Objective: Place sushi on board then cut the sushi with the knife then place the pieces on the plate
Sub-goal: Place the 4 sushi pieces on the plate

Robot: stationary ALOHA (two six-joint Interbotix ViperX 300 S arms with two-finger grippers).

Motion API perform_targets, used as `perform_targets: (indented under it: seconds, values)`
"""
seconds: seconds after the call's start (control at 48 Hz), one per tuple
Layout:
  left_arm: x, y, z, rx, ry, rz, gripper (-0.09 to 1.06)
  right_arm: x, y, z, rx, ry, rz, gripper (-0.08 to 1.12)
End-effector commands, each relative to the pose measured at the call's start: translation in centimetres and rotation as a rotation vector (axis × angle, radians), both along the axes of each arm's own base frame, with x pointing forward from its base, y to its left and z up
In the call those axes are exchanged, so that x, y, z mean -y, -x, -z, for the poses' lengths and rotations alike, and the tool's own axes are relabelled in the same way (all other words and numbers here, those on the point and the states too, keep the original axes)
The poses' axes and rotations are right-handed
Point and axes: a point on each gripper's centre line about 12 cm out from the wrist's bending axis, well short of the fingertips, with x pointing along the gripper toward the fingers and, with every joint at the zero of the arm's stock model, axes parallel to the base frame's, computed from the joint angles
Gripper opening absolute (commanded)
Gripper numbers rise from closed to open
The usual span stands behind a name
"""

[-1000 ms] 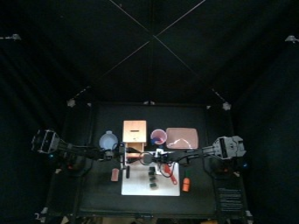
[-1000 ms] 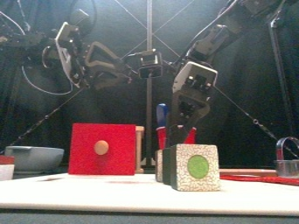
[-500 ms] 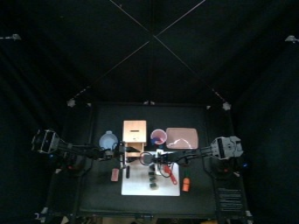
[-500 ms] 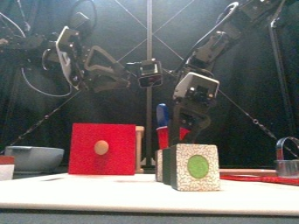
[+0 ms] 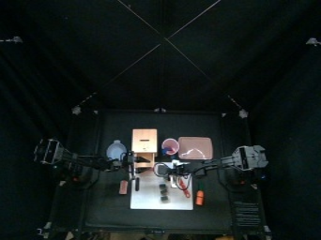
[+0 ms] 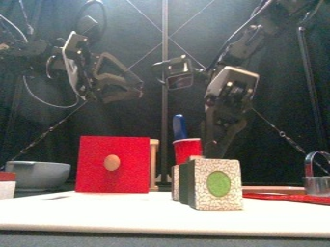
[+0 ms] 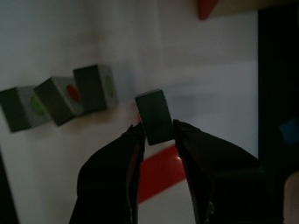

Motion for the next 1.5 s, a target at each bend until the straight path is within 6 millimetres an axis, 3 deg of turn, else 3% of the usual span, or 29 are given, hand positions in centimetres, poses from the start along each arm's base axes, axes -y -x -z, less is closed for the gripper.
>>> perform_targets:
  seconds: [0.021,0.188,0.292,0.5,0.625,0.792,1.167,1.5]
  values:
    - [-0.1,-0.2,-1.1,0.041,-0.003,-0.004,0.76,0.4,2.6,-3.5,0.074,-0.046,0.049,0.66]
    - [-0.1,-0.2,-1.2,0.044,-0.003,-0.004,0.76,1.8,7.5,-4.3,0.093,-0.09,0.167,0.66]
    - [-0.1,-0.3,-1.3,0.047,-0.003,-0.004,0.76,4.0,10.1,-4.5,0.118,-0.108,0.301,0.66]
    - [-0.1,-0.3,-1.4,0.05,-0.007,-0.004,0.76,9.2,12.9,-3.9,0.152,-0.103,0.596,0.66]
    - [-0.1,-0.3,-1.4,0.048,-0.007,-0.004,0.76,12.2,13.0,-3.7,0.185,-0.141,0.803,0.66]
    - [-0.1,-0.3,-1.3,0.047,-0.007,-0.004,0.76,14.5,12.6,-2.0,0.145,-0.167,0.979,0.67]
    - [0.1,0.1,-0.8,0.029,-0.035,0.025,0.76,15.2,9.9,-0.1,0.171,-0.202,1.055,0.69]
    - [0.6,0.8,-0.5,0.022,-0.096,0.085,0.76,14.8,8.7,0.7,0.15,-0.236,1.066,0.89]
